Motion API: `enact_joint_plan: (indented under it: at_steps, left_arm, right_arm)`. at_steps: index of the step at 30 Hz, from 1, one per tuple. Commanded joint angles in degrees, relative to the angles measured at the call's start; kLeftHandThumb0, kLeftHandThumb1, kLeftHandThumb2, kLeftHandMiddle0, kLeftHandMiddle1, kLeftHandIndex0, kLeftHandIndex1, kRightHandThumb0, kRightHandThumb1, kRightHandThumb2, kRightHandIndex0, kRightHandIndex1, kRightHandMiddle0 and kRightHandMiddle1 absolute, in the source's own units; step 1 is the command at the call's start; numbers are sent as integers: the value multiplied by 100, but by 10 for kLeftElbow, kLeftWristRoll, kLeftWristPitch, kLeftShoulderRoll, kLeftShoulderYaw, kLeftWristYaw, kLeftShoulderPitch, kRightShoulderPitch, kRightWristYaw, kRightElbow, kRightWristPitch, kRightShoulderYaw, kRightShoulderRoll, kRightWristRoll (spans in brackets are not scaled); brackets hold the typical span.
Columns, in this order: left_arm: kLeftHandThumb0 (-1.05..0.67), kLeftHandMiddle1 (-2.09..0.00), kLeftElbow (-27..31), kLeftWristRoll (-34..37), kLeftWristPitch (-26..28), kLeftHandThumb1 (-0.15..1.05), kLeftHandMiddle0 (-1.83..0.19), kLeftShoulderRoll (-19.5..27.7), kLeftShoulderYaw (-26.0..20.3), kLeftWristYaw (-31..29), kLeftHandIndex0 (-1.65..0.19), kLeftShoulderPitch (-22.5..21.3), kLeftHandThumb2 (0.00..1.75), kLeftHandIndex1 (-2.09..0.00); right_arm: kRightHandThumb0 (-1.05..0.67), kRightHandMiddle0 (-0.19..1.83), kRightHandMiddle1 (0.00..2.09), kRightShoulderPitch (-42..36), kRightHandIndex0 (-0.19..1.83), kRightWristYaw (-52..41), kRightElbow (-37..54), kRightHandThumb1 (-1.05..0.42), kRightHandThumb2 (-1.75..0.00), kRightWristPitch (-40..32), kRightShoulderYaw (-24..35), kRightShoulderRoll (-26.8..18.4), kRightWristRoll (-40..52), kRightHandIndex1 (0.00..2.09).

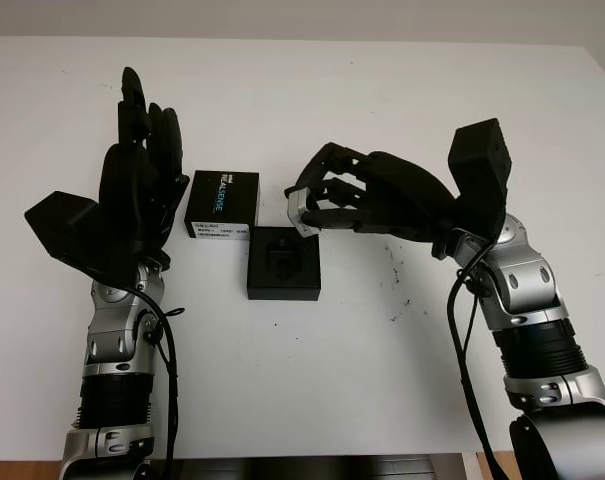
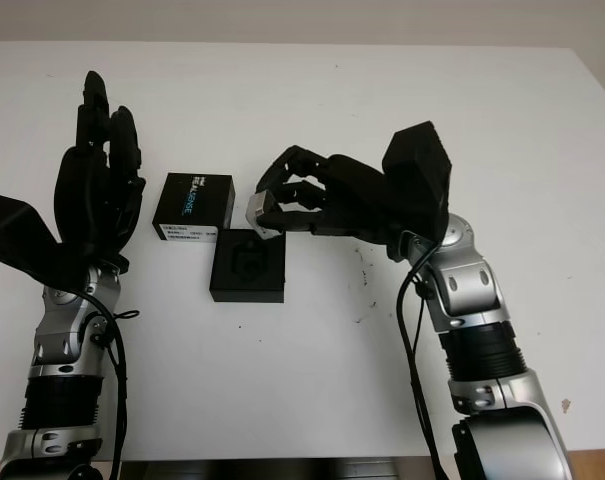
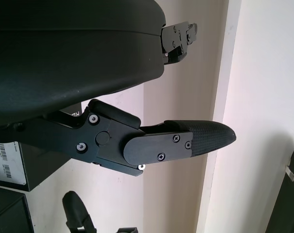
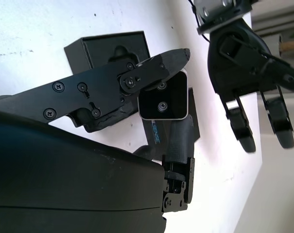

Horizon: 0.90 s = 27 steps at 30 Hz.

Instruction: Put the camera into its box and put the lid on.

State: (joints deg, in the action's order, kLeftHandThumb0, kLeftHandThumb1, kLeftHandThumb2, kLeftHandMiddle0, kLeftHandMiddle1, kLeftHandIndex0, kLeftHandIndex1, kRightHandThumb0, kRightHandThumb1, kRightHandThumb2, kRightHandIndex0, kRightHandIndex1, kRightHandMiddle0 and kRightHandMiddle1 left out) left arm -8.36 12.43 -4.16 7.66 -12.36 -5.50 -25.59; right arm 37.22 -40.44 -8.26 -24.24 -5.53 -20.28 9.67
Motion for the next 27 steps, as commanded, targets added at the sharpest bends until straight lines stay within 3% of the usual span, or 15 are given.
enact_joint_plan:
  at_steps: [1,27]
  left_arm:
    - [-69,0,1,-2,-5,105,19,-1,1,1,19,6,50,0]
    - [-71,0,-4,-4,-7,105,19,1,1,2,19,2,50,0]
  right_arm:
    - [-45,29,184,15,1,-5,5,-97,-5,2,-6,-6,-4,80]
    - [-47,33,193,29,1,-11,8,-93,-5,17,-40,-17,-61,90]
